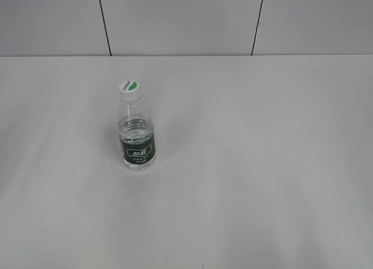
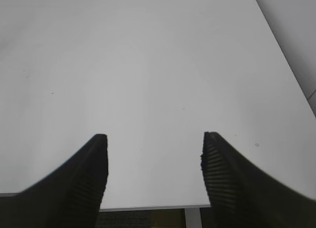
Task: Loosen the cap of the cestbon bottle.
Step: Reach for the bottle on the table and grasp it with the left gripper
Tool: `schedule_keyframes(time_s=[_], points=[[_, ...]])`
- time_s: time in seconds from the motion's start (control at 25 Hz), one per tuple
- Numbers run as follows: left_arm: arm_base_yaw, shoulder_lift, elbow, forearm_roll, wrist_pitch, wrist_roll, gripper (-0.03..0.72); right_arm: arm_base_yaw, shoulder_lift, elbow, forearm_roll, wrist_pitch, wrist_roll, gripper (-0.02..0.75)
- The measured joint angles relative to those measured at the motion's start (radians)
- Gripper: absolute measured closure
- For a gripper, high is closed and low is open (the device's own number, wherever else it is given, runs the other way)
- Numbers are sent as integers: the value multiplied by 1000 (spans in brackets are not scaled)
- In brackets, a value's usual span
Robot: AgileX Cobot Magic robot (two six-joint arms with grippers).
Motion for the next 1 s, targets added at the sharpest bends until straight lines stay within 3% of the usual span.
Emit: schedule_keyframes(time_s=[0.36, 0.8, 1.0], points=[[0, 225, 101, 26, -360, -41, 190, 0, 0, 0, 0, 0, 0, 276], [0, 601, 149, 330, -818, -150, 190, 0, 0, 0, 0, 0, 0, 276], [23, 725, 126, 510, -854, -159, 190, 0, 0, 0, 0, 0, 0, 276]])
